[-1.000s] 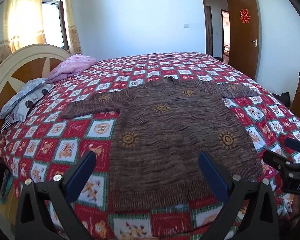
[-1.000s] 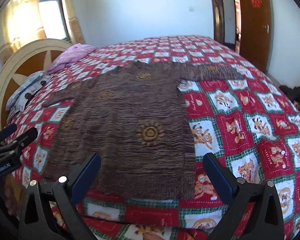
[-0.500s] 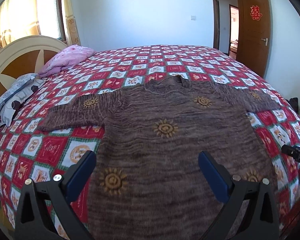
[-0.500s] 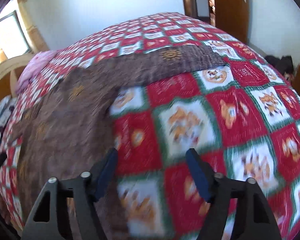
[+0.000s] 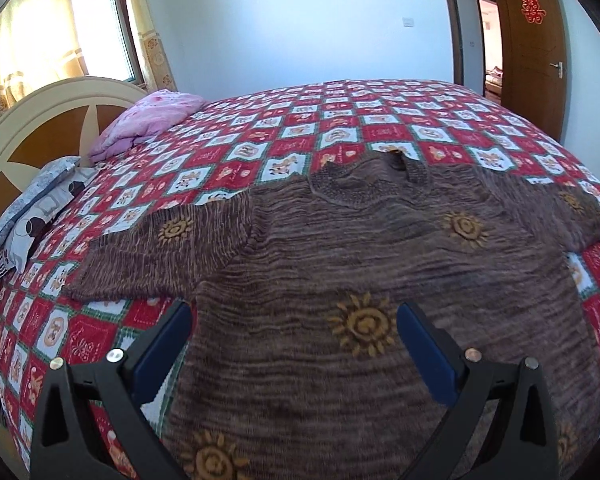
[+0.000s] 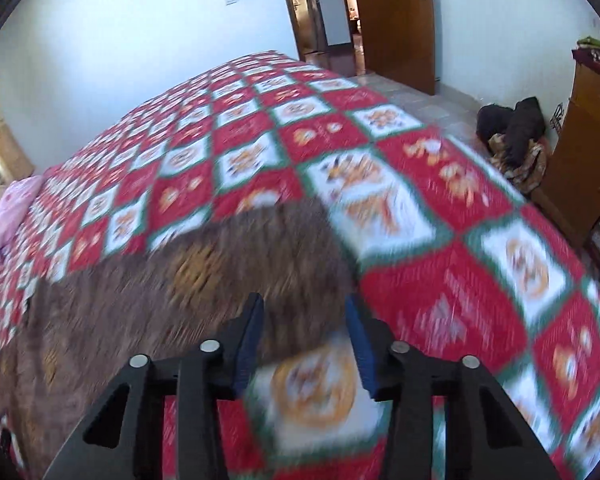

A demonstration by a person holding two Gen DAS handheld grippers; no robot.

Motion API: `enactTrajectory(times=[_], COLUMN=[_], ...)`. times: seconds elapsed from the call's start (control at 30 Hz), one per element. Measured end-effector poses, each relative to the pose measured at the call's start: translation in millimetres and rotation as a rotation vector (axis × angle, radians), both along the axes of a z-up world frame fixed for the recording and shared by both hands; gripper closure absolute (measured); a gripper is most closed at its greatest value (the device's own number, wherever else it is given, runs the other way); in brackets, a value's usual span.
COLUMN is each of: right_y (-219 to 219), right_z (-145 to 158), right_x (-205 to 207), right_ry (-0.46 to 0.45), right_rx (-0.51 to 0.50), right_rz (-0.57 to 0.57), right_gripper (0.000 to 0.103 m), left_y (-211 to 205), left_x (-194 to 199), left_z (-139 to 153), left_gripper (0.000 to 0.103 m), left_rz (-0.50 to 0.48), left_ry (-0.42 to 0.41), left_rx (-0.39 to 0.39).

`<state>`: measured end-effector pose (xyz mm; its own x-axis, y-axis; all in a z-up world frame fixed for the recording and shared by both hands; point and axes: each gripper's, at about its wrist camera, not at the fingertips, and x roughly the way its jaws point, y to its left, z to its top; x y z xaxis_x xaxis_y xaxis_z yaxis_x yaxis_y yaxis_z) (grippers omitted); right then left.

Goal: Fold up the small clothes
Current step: 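Reach the right gripper to the sweater sleeve cuff and grasp it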

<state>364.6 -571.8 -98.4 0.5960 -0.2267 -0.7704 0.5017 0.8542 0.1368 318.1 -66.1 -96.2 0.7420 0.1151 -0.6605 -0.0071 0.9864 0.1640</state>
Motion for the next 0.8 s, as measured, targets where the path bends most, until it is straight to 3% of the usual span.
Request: enactTrajectory(times=[0.4,0.53,0.63,0.8], right_y=[-31,-15,-2,8], right_z=[-28,-29,-27,-5], right_x=[64,71,75,70], right_ry=[0.091,0.102,0.133,0.086], right_rx=[-0.055,-0.108,-0.162,-0.132], right_rz=[0.028,0.106,0.135,0.140], right_gripper=[0.061,0.094,0.097,0.098], left_y=[3,3,3,9], left_x=[18,20,20,16], left_z=[-13,-15,-14,-8], left_gripper=[0.000,0.000,0.000,0.000], left_rz=[0.032,0.030,0.031,0.027], left_ry=[0.035,0.043,0.042,0.028], left_rx=[0.001,-0.004,-0.016,-0.030])
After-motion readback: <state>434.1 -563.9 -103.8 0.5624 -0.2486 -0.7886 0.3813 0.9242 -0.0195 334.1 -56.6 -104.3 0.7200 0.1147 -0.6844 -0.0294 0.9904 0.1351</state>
